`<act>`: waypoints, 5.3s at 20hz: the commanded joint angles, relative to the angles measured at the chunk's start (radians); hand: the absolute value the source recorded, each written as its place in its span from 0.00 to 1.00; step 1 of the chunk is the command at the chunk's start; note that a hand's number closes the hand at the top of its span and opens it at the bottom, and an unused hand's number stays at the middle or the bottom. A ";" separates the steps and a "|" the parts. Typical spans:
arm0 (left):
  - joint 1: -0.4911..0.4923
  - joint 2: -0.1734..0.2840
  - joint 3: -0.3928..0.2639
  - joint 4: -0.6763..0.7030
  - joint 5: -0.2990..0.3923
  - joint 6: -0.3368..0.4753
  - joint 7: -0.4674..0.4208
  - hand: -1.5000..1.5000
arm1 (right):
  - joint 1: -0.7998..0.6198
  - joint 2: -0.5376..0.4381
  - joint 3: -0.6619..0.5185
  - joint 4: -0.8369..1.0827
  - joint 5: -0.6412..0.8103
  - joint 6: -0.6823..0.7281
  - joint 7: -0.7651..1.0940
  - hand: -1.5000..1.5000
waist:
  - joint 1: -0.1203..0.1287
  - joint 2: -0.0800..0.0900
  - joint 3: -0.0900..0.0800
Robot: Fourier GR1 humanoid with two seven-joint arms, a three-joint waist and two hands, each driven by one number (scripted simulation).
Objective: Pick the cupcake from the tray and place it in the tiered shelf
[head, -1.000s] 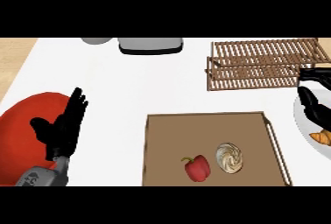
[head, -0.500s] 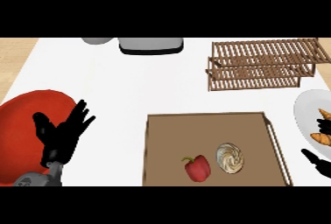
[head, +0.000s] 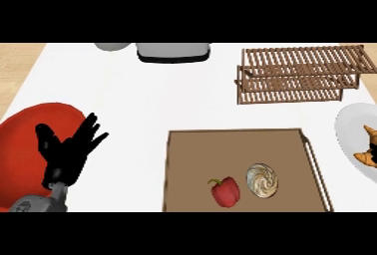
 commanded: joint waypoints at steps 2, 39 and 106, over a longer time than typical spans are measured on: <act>0.018 0.019 0.008 0.021 -0.023 0.001 0.026 0.50 | -0.046 -0.064 0.040 -0.161 0.037 -0.013 0.254 0.00 | 0.027 0.009 -0.005; -0.036 -0.084 0.152 0.117 -0.143 -0.105 0.055 0.50 | -0.431 0.368 0.573 -0.111 0.809 -0.089 1.147 0.00 | 0.020 0.008 -0.003; 0.042 -0.189 0.298 0.027 -0.284 -0.223 0.092 0.50 | -0.812 0.331 0.041 -0.444 0.601 0.256 0.940 1.00 | 0.025 0.006 -0.005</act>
